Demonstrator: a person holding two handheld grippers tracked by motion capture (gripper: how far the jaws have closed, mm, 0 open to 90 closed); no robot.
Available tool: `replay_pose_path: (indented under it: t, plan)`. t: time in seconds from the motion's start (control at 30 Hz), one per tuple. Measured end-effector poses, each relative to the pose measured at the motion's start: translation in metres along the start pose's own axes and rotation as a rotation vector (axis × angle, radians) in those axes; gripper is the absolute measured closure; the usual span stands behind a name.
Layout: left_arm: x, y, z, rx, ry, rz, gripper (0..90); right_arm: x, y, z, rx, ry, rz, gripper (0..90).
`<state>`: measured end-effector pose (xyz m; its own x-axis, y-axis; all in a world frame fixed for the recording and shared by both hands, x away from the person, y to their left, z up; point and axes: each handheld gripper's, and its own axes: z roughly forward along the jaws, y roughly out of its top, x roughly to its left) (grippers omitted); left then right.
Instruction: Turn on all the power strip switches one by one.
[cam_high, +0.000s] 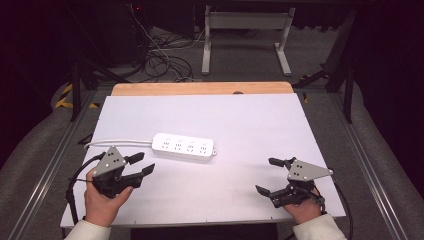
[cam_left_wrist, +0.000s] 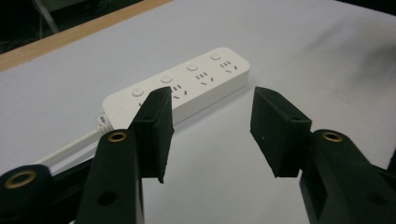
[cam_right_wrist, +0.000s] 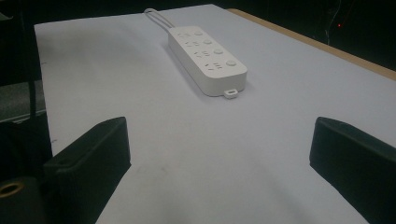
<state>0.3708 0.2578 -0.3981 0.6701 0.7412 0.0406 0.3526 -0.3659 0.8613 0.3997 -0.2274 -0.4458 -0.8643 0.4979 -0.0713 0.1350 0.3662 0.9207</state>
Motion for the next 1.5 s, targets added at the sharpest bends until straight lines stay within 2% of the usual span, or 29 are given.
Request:
replay_pose_path:
  t: [0.03,0.07,0.1,0.3,0.37,0.43,0.5,0.6,0.73,0.83,0.93,1.03,1.13,1.27,1.33,1.4,1.5]
  plan:
    - [0.002,0.002,0.001,-0.002,-0.01,-0.006,51.2,0.0,0.0,0.0,0.001,0.0,-0.001,5.6]
    - [0.003,0.004,0.002,-0.008,-0.001,-0.006,52.0,0.0,0.0,0.0,0.002,0.0,-0.001,5.6]
    - [0.004,0.009,0.004,-0.001,0.029,0.006,52.0,0.0,0.0,0.0,0.002,0.001,0.0,5.6]
    - [0.006,0.021,0.013,0.015,0.053,0.028,51.3,0.0,0.0,0.0,0.001,0.003,0.0,5.6]
    - [0.01,0.028,0.019,0.042,0.025,0.032,52.4,0.0,0.0,0.0,0.002,0.005,-0.001,5.6]
    - [0.01,0.03,0.021,0.054,0.02,0.032,53.4,0.0,0.0,0.0,0.002,0.006,-0.001,5.6]
    - [0.011,0.033,0.025,0.071,0.031,0.043,55.4,0.0,0.0,0.001,0.002,0.008,0.001,5.6]
    - [0.012,0.037,0.028,0.07,0.052,0.046,55.8,0.0,0.0,0.001,0.004,0.009,0.0,5.6]
    - [0.013,0.041,0.035,0.096,0.086,0.054,51.0,0.0,0.0,0.002,0.009,0.005,-0.002,5.6]
    - [0.014,0.045,0.039,0.11,0.089,0.071,52.2,0.0,0.0,0.002,0.008,0.004,-0.003,5.6]
    - [0.016,0.047,0.043,0.107,0.093,0.061,51.8,0.0,0.0,0.002,0.007,0.005,-0.005,5.7]
    - [0.02,0.048,0.051,0.122,0.051,0.053,52.7,0.0,0.0,0.002,0.007,0.011,-0.006,7.1]
    - [0.023,0.048,0.058,0.144,0.058,0.057,54.2,0.0,0.0,0.002,0.011,0.014,-0.009,7.2]
    - [0.029,0.049,0.071,0.179,0.036,0.023,61.6,0.0,0.0,0.002,0.011,0.016,-0.01,7.2]
    - [0.033,0.048,0.078,0.185,0.044,0.012,62.4,0.0,0.0,0.002,0.011,0.018,-0.011,7.2]
    - [0.041,0.046,0.089,0.212,0.035,-0.019,62.3,0.0,0.0,0.002,0.013,0.018,-0.012,7.4]
    - [0.044,0.045,0.096,0.22,0.033,-0.028,63.5,0.001,0.0,0.002,0.011,0.018,-0.014,7.5]
